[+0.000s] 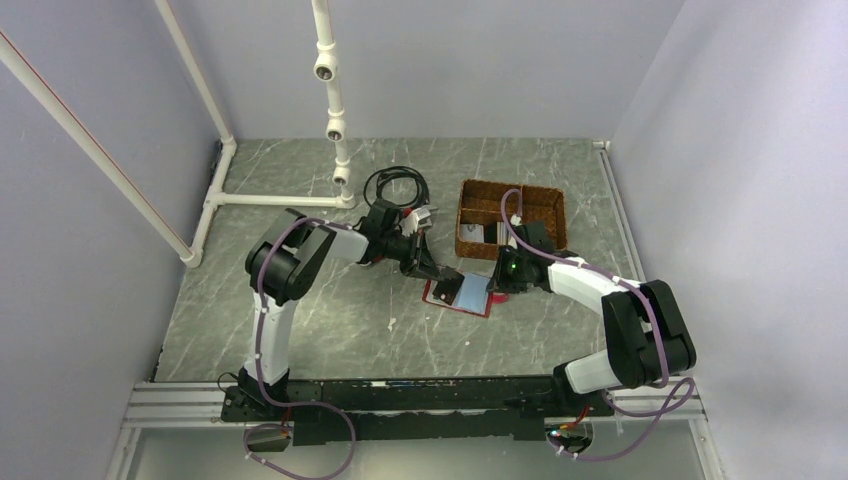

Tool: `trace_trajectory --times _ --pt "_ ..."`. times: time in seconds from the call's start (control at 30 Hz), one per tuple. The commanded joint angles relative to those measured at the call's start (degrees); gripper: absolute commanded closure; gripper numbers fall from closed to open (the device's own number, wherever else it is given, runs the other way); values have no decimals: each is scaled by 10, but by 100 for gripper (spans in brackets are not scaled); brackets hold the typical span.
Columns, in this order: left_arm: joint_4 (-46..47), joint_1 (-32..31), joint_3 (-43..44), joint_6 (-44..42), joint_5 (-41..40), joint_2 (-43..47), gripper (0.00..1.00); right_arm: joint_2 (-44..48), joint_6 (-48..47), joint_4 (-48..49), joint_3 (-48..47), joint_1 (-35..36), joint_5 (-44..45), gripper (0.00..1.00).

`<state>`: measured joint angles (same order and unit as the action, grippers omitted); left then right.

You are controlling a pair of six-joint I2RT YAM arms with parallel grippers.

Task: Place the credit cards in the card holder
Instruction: Insert the credit card into the card holder.

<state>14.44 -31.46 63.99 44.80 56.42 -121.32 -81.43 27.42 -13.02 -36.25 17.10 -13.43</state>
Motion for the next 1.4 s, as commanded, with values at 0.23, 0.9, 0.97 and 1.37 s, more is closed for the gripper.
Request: trace_trajectory --times 0.23,0.9,0.97,1.37 --pt "67 -3 5 34 43 -23 100 -16 -3 19 -9 17 15 100" --pt "213 -18 -20 158 -24 -55 100 -18 -6 14 -12 29 21 100" --pt "210 -21 -22 158 -34 -53 100 -19 -3 14 -11 30 16 100" --pt "149 -42 -39 116 -81 -24 100 24 58 3 2 13 -81 67"
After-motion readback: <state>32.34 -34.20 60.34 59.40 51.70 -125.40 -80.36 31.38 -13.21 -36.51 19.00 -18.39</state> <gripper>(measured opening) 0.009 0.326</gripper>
